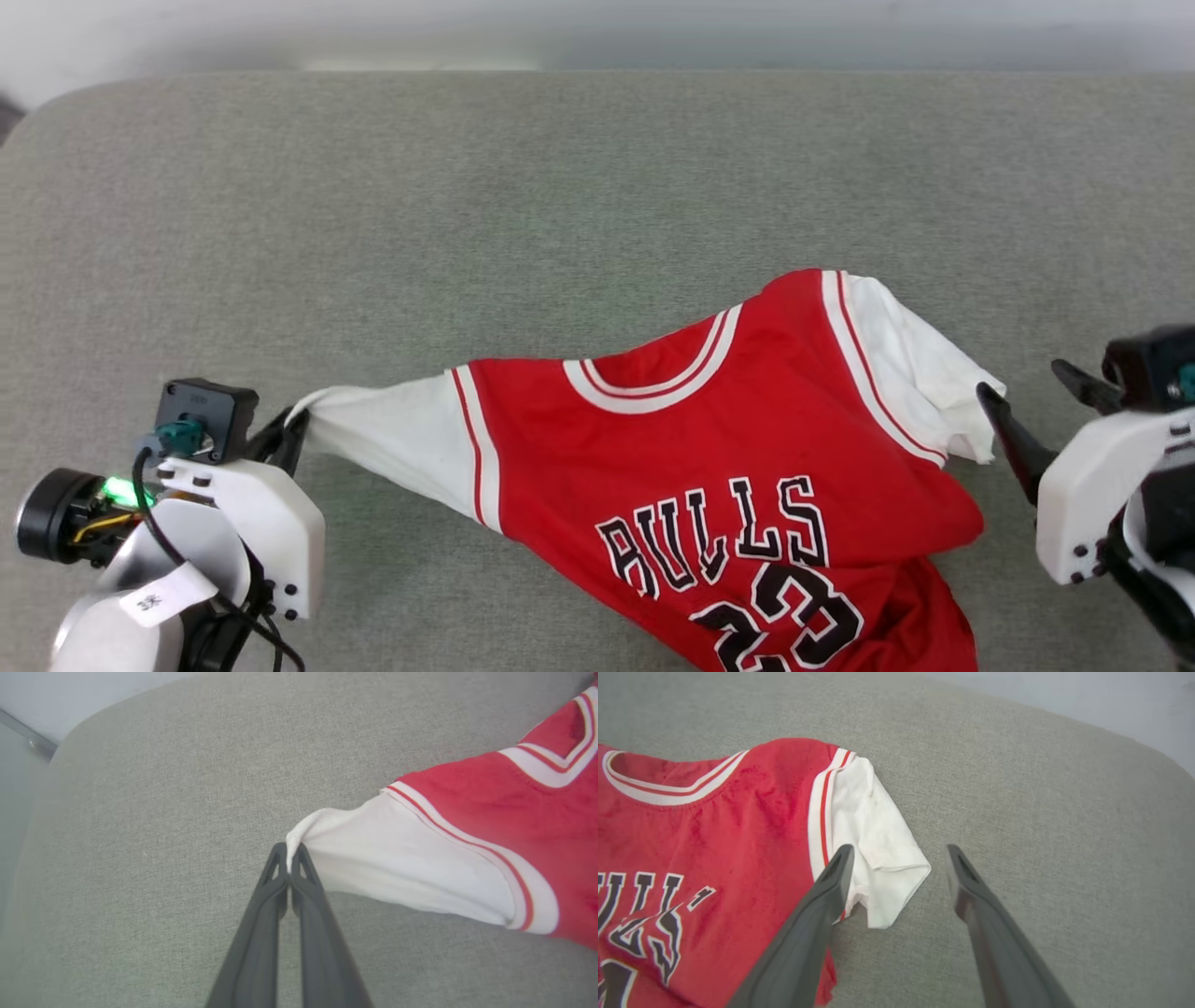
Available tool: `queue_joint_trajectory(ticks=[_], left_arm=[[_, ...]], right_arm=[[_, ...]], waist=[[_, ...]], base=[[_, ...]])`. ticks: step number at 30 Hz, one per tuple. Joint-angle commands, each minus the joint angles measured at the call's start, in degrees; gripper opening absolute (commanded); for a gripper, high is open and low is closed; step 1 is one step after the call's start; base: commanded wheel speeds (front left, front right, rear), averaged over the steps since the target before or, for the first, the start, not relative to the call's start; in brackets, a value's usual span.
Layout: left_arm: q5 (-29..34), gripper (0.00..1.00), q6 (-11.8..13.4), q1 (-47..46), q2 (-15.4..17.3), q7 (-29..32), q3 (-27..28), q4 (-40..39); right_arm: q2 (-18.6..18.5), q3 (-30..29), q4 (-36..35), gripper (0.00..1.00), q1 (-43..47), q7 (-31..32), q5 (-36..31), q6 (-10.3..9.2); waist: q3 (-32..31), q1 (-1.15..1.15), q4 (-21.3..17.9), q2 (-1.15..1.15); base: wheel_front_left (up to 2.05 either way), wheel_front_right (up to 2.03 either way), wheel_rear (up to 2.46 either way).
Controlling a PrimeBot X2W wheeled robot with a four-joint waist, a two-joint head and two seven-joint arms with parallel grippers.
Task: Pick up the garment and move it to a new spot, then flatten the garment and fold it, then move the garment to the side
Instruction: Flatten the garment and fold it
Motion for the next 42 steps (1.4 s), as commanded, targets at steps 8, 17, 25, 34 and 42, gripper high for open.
queue_joint_trajectory(ticks=[8, 17, 25, 34, 42], left_arm=[[-0.02, 0.0, -0.5, 0.63, 0.19, -0.07, -2.2, -12.39], [-0.1, 0.0, -0.67, -0.39, -0.78, -1.21, -4.2, -12.98], [-1.02, 0.0, -0.71, -0.2, -0.8, -2.11, -4.16, -10.57], [-1.57, 0.0, -0.34, 0.79, 0.67, -3.18, -2.35, -8.9], [-1.19, 0.0, 0.81, 1.29, 3.17, -4.26, 1.36, -10.05]], right_arm=[[-6.77, 3.85, 9.94, 1.0, -13.83, 23.24, 2.0, -0.04], [-9.0, 9.15, 17.23, 1.0, -14.19, 26.26, 3.79, -0.02], [-11.6, 16.93, 22.52, 0.0, -13.13, 22.29, 6.17, 0.1], [-13.5, 15.76, 22.81, 0.0, -17.31, 14.32, 7.53, -0.06], [-15.72, 14.11, 18.82, 0.0, -19.61, 8.4, 9.36, -0.04]], waist=[[4.61, 0.0, 5.81, 0.0], [6.95, 0.0, 8.28, 0.0], [6.87, 0.0, 8.44, 0.0], [2.64, 0.0, 6.17, 0.0], [-4.2, 0.0, 2.67, 0.0]], base=[[0.0, 0.0, 0.0], [0.0, 0.0, 0.0], [0.0, 0.0, 0.0], [0.0, 0.0, 0.0], [0.0, 0.0, 0.0]])
